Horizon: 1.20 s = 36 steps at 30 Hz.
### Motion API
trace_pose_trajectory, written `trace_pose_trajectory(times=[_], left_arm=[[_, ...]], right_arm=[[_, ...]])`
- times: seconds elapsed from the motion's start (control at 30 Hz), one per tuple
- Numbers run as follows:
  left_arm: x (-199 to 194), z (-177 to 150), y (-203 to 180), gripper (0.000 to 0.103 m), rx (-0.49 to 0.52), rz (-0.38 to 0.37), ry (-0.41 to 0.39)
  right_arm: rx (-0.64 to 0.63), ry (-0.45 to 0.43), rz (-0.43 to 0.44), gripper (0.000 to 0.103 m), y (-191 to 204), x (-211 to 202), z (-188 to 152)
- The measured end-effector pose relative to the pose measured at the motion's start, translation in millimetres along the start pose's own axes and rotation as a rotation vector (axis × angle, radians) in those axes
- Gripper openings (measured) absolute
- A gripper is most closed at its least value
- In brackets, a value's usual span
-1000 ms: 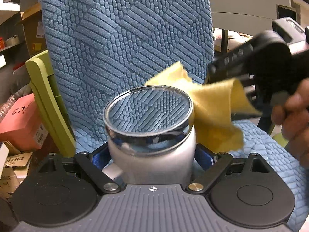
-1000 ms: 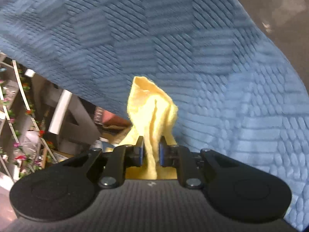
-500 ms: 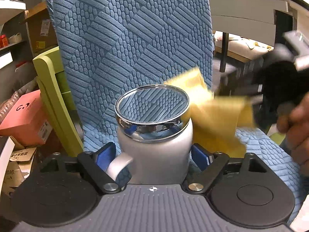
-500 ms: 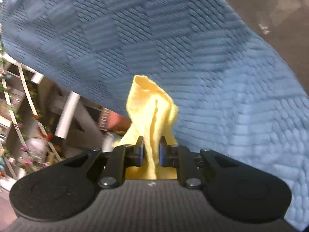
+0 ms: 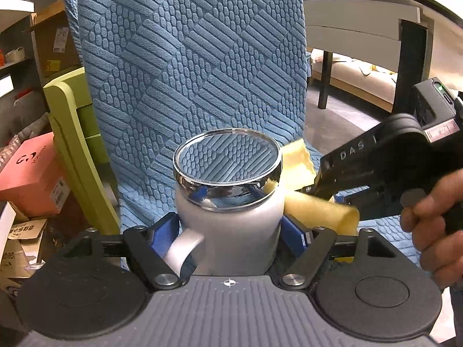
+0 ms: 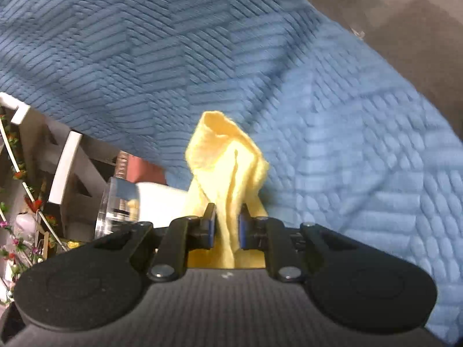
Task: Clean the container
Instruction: 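Wipe the cloth down the mug side near the handle with the right gripper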
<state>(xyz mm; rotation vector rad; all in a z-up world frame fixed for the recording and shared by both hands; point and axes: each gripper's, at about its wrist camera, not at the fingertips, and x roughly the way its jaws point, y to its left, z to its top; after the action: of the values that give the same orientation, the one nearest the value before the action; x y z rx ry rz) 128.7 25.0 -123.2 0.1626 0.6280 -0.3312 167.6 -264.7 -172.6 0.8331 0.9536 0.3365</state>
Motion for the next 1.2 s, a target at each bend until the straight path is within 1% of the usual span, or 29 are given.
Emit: trace_pose_trajectory(times=[0.03,0.13,0.23,0.33,0.4,0.5,0.53,0.57,0.63,0.67,0.7,0.8,0.83,0.9,1.0,1.07,1.13,1.2], left_arm=[[-1,0,2,0.078,-0.002,-0.005,-0.002],[-7,-2,4,0.077,-0.004,-0.013,-0.009],[-11,-5,5,0.077,-0.002,-0.006,-0.002],[-14,-8,9,0.072,-0.016,0.005,0.011],[-15,-9,12,0.070,-0.025,0.006,0.016],[-16,-8,13,0.066,-0.038,0.004,0.019],[-17,-8,14,0.062,-0.046,0.001,0.020],[-18,-7,15,0.057,-0.055,-0.002,0.022],[-19,-7,17,0.049,-0.075,-0.012,0.030],[-19,-7,18,0.048,-0.085,-0.019,0.037],[-19,-7,17,0.047,-0.088,-0.024,0.042],[-18,-6,12,0.046,-0.068,-0.037,0.055],[-17,-6,11,0.046,-0.062,-0.045,0.061],[-16,-6,7,0.043,-0.059,-0.061,0.071],[-14,-6,3,0.043,-0.047,-0.075,0.080],[-12,-6,2,0.043,-0.044,-0.071,0.085],[-11,-6,2,0.043,-0.046,-0.072,0.093],[-11,-6,1,0.043,-0.044,-0.071,0.099]], right_arm=[[0.003,-0.009,0.007,0.016,1,-5,1],[-0.029,-0.079,0.078,0.016,18,-17,3],[-0.059,-0.093,0.064,0.016,26,-18,-3],[-0.025,-0.046,0.008,0.016,14,-6,-10],[-0.010,-0.041,-0.011,0.016,16,-1,-13],[-0.021,-0.080,0.025,0.016,30,-9,-11],[-0.022,-0.097,0.038,0.016,36,-10,-11],[-0.020,-0.117,0.052,0.016,38,-14,-12],[-0.016,-0.152,0.069,0.016,48,-12,-16],[-0.015,-0.157,0.058,0.016,46,-11,-20],[-0.014,-0.160,0.047,0.016,44,-10,-24],[0.032,-0.103,-0.021,0.016,29,1,-36],[0.051,-0.097,-0.020,0.016,26,2,-39],[0.056,-0.113,-0.013,0.016,30,-2,-41],[0.041,-0.166,0.034,0.016,41,-12,-42],[0.031,-0.186,0.041,0.016,43,-13,-43],[0.030,-0.178,0.028,0.017,38,-8,-47],[0.039,-0.145,-0.013,0.017,30,0,-50]])
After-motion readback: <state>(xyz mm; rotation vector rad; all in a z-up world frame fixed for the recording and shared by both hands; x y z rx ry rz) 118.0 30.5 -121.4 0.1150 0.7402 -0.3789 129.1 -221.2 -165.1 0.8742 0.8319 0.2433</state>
